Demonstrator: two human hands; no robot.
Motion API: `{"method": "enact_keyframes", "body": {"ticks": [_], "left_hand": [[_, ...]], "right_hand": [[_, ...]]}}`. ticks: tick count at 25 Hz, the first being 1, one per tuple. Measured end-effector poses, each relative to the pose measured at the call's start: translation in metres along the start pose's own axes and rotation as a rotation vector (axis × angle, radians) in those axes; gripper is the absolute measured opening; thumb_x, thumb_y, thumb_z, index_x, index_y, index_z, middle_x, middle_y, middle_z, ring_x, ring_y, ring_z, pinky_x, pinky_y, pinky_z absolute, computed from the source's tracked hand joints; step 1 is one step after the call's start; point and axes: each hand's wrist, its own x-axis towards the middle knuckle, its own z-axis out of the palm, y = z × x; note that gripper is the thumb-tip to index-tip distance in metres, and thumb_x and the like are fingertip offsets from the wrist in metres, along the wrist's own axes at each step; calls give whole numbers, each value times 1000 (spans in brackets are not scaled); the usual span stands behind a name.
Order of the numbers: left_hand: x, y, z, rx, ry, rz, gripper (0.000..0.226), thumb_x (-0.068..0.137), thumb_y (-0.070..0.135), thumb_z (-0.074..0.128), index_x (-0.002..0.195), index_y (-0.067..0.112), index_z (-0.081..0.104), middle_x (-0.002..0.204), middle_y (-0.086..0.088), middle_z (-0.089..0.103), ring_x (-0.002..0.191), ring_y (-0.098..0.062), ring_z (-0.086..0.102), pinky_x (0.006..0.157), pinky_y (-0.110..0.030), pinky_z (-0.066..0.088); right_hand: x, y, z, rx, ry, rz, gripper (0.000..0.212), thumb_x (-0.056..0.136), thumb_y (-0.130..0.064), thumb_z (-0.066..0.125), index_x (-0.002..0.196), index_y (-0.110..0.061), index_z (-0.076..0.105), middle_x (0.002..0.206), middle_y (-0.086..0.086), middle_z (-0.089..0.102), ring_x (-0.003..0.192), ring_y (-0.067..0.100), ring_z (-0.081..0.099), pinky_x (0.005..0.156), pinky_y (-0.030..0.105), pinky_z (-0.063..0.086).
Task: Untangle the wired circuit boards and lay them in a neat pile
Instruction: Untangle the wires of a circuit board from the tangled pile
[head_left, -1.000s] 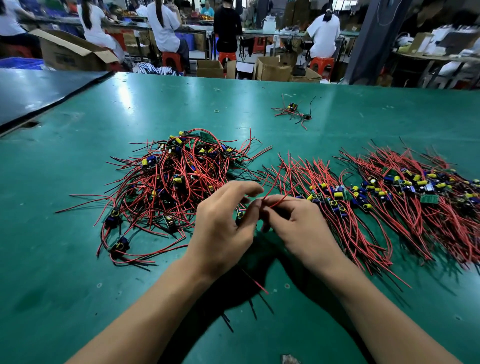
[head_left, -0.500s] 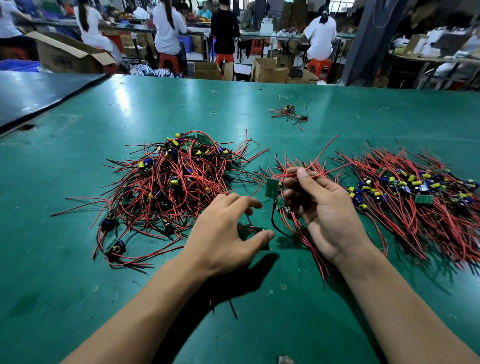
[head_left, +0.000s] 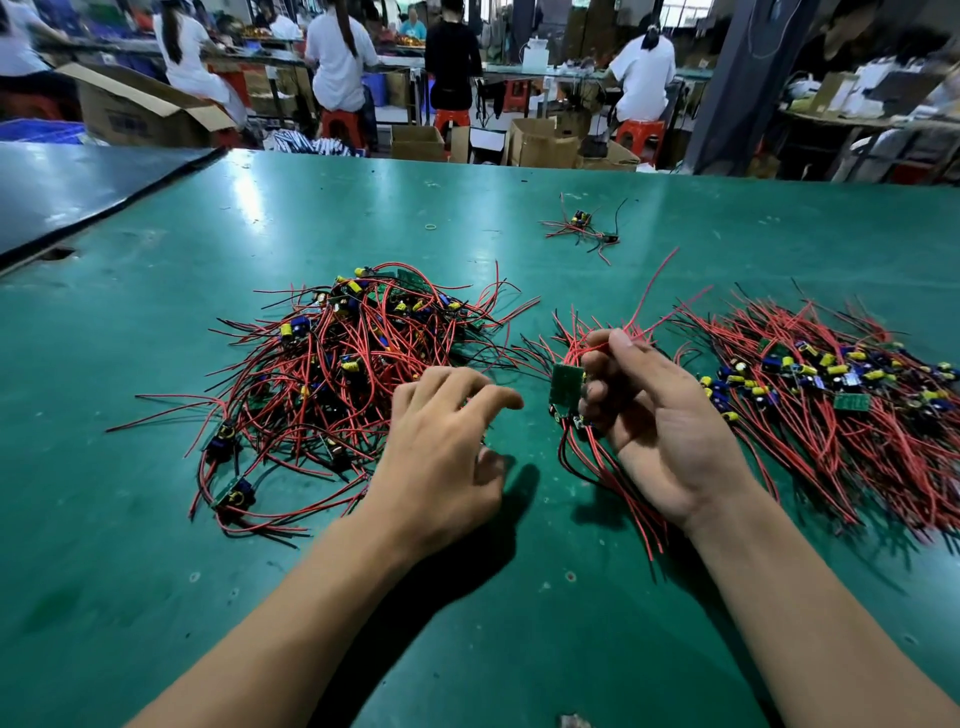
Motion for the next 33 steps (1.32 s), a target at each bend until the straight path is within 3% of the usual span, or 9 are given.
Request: {"method": "enact_keyframes", "body": {"ticks": [3,5,8,11,15,19,25,30,33], "left_hand": [[-1,13,-1,-411,115,-74,39,74,6,55,111,11,66,100,8,66,94,-7,58,87,-21,43],[-2,22,0,-649,164,-153,33,84,10,56,116,11,65,99,11,70,89,0,64,84,-17,47],[-3,33,3,-816,184,-221,31,88,20,72,115,11,62,98,4,74,90,-9,71,84,-30,56],[-2,35,4,-895,206,-326,26,85,15,74,106,10,59,89,-4,75,83,-18,73,79,-36,57],[1,29,4,-1057,132,-392,18,91,16,65,105,4,62,90,-14,74,71,-29,71,69,-38,57],[6,20,9,-1385,-120,-572,37,85,28,51,102,-1,68,80,-19,71,56,-28,59,59,-32,45],[9,20,19,-1527,-413,-587,33,73,28,44,72,11,73,52,-12,57,42,-24,52,48,-24,46],[1,26,18,-1440,-410,-599,31,86,32,53,78,7,69,60,-16,62,46,-25,55,51,-27,44],[-2,27,18,-1384,-326,-571,23,98,14,48,85,2,64,68,-18,67,49,-24,59,54,-28,46]], "right_hand": [[-3,5,2,-62,-86,-18,14,79,-17,68,88,-7,69,75,8,72,55,12,61,55,19,52],[-3,9,3,-107,-124,-50,17,78,-15,69,92,-5,68,78,11,73,56,14,63,56,21,52],[-3,13,4,-147,-157,-76,12,74,-17,74,85,-13,76,81,12,75,65,14,67,61,21,54],[-3,13,2,-245,-146,-125,9,72,-22,77,80,-19,78,80,8,75,63,12,67,61,19,53],[-4,13,2,-415,-116,-237,12,72,-27,78,80,-18,76,71,1,70,56,10,58,57,18,49],[-5,14,1,-640,-53,-296,15,83,-30,72,81,-15,72,57,-9,55,53,9,44,51,16,39],[0,18,-1,-458,-72,4,23,76,-41,73,68,-19,72,49,-1,44,47,17,39,49,24,32],[1,23,-6,-476,-127,23,26,77,-39,74,61,-22,63,50,-2,44,40,10,39,45,20,32],[0,24,-9,-481,-175,39,25,76,-41,75,74,-18,66,58,4,52,43,12,45,42,20,37]]}}
